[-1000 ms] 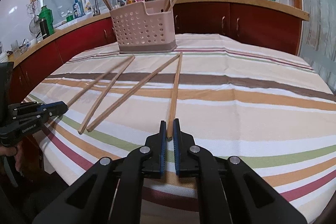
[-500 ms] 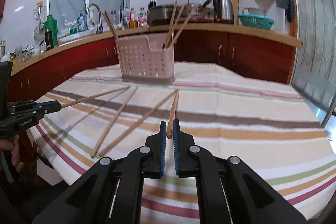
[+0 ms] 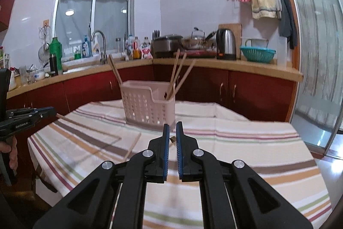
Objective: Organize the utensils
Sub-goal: 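Close the left tool on a wooden chopstick while the right tool lifts its chopstick, then lift both held chopsticks and lower them into the pink caddy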
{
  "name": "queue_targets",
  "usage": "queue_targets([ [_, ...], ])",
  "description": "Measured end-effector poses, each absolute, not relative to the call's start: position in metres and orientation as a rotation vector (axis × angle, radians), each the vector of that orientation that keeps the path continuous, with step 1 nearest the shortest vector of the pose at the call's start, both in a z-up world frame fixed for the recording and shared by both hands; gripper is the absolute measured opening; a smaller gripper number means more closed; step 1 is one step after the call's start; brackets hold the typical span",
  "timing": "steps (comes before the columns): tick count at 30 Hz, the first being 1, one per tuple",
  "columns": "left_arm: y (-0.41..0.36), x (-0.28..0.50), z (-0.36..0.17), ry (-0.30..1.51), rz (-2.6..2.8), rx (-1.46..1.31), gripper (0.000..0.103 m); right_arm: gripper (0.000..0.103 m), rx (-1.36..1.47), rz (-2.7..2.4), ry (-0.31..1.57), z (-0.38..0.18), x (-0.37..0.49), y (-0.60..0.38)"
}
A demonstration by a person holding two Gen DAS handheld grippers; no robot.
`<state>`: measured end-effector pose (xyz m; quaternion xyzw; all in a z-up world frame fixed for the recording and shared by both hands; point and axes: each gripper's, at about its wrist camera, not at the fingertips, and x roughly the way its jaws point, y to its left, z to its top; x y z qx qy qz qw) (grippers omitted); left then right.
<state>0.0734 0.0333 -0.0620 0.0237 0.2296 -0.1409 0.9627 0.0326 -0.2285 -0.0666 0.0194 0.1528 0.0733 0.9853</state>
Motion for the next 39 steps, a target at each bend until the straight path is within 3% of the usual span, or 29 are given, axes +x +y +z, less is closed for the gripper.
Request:
queue_targets([
  [39, 0.018, 0.191, -0.01, 0.428, -0.403, 0.087, 0.007, 0.007, 0.028, 0.234, 0.264, -0.015, 0.137, -0.22],
])
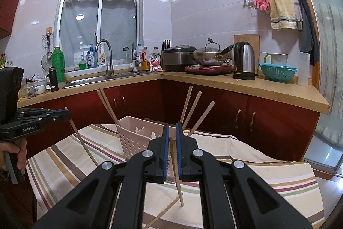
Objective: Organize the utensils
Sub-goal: 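Lift both held chopsticks and lower them into the pink caddy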
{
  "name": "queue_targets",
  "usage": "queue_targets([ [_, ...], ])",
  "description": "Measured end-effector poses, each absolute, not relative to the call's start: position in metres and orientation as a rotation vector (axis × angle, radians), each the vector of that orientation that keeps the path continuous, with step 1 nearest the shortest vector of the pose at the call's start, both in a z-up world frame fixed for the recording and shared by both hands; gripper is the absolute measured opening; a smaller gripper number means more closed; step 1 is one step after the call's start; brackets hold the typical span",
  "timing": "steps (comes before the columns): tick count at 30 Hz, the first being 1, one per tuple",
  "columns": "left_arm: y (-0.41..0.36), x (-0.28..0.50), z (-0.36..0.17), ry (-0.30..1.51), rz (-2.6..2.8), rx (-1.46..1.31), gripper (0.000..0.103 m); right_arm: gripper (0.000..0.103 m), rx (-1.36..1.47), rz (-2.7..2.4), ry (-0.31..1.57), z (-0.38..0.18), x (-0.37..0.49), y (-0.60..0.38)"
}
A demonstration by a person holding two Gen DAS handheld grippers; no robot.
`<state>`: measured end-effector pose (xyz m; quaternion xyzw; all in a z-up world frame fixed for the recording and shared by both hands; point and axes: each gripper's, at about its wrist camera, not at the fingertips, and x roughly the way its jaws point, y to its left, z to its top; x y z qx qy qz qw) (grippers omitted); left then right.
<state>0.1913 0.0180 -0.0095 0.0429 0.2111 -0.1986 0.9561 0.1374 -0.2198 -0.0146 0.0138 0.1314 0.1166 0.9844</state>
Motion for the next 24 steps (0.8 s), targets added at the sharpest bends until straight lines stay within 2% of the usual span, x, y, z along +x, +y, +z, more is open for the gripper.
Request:
queue_targets([
  [24, 0.016, 0.189, 0.002, 0.389, -0.415, 0.084, 0.007, 0.007, 0.031, 0.235, 0.249, -0.003, 0.142, -0.223],
])
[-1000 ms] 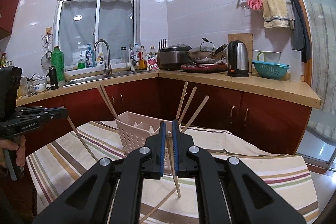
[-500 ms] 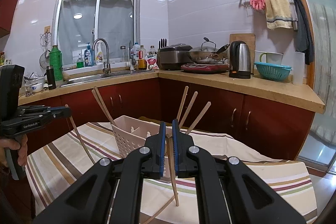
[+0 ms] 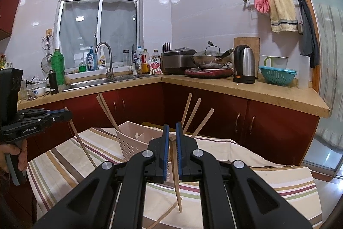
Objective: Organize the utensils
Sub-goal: 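Lift both held chopsticks and lower them into the pink caddy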
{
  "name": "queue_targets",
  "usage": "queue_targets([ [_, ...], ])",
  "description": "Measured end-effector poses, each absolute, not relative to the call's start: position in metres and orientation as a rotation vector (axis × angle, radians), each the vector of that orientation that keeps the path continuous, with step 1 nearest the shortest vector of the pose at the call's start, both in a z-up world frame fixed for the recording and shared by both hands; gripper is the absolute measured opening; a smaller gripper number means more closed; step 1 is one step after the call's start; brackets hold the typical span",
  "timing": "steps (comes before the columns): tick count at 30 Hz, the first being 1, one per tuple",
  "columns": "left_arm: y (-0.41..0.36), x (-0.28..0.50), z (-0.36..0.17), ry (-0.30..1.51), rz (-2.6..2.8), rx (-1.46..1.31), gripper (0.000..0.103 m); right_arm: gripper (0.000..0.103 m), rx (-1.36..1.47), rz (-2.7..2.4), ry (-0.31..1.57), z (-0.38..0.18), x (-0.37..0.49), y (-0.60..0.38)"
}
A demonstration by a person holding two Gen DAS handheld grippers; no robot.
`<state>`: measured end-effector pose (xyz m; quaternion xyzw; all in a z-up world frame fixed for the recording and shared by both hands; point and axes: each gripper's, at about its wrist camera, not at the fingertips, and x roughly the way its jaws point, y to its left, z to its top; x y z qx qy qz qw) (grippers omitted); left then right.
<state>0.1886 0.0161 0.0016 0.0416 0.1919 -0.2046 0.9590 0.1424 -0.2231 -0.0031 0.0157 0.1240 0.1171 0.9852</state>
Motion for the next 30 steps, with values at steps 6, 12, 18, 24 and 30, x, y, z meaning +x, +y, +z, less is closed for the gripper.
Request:
queue_targets([
  [6, 0.017, 0.182, 0.016, 0.362, -0.427, 0.086, 0.007, 0.007, 0.042, 0.251, 0.239, 0.005, 0.14, -0.223],
  [12, 0.015, 0.178, 0.035, 0.334, -0.439, 0.098, 0.007, 0.007, 0.048, 0.271, 0.214, 0.021, 0.138, -0.221],
  [18, 0.009, 0.175, 0.06, 0.284, -0.445, 0.129, 0.007, 0.007, 0.045, 0.3, 0.175, 0.044, 0.141, -0.214],
  [24, 0.006, 0.179, 0.085, 0.228, -0.449, 0.143, 0.007, 0.007, 0.029, 0.322, 0.121, 0.069, 0.147, -0.206],
  [30, 0.002, 0.19, 0.108, 0.171, -0.435, 0.14, 0.007, 0.007, 0.024, 0.33, 0.07, 0.091, 0.158, -0.201],
])
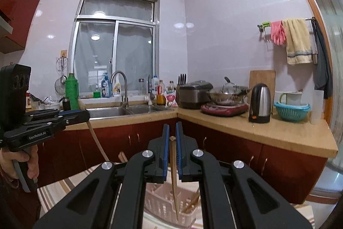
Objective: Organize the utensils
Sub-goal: 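Lift both held chopsticks and lower them into the pink caddy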
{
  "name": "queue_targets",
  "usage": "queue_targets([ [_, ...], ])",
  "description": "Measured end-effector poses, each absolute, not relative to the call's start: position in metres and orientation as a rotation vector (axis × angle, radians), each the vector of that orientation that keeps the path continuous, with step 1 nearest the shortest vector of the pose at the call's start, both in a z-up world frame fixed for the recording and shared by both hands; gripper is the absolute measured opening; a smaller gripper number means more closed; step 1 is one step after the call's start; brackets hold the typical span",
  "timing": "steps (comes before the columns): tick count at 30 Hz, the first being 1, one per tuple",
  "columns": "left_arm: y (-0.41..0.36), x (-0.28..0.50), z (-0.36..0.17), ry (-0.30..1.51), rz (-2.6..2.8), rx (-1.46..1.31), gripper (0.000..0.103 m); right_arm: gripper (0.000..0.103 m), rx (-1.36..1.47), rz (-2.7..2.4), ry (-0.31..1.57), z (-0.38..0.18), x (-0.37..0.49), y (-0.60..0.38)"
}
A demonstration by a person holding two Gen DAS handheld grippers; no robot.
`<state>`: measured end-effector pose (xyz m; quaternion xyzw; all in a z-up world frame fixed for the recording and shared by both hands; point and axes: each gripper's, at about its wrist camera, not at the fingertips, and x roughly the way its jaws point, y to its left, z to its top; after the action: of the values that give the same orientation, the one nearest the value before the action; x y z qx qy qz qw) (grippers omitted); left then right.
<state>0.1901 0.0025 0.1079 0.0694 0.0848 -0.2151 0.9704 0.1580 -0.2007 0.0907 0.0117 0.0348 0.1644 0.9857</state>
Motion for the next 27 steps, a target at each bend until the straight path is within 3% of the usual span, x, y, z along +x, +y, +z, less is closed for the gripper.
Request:
queue_targets([
  [10, -0.003, 0.227, 0.115, 0.121, -0.386, 0.112, 0.007, 0.007, 0.018, 0.316, 0.028, 0.104, 0.185, -0.198],
  [27, -0.009, 0.288, 0.088, 0.153, -0.373, 0.074, 0.007, 0.007, 0.081, 0.303, 0.095, 0.069, 0.241, -0.205],
])
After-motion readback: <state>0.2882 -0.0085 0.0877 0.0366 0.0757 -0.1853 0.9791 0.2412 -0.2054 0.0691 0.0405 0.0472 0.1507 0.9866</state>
